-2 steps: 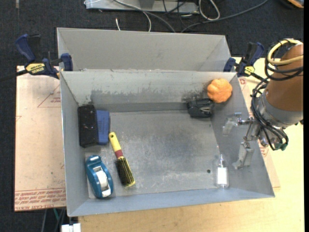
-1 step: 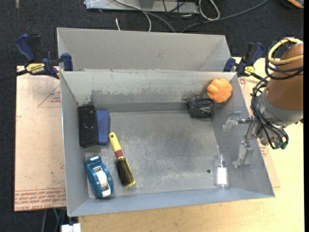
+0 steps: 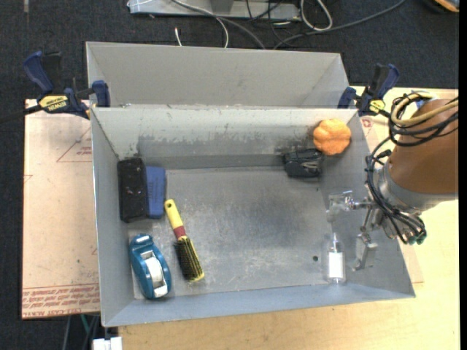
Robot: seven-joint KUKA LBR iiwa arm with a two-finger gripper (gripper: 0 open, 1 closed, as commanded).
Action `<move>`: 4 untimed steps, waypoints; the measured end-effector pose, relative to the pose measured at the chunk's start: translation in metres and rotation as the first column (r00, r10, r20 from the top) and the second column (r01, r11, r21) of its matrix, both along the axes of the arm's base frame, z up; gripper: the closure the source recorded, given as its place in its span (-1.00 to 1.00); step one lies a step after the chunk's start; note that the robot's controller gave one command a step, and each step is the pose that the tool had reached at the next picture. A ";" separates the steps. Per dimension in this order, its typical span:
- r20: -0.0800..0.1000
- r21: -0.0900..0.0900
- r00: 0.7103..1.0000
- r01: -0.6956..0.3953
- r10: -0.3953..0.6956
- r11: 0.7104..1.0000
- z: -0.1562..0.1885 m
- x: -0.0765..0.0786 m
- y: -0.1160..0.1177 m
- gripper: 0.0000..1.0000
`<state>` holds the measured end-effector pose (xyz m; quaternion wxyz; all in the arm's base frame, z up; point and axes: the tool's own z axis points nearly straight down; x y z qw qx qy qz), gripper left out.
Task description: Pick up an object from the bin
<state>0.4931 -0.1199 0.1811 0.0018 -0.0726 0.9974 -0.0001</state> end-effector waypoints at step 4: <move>0.006 0.000 0.600 -0.800 0.800 0.600 -0.109 0.006 -0.009 1.00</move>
Offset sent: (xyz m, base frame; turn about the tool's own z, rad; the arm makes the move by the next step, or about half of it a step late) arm -0.0004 -0.0163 -0.0494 -0.7297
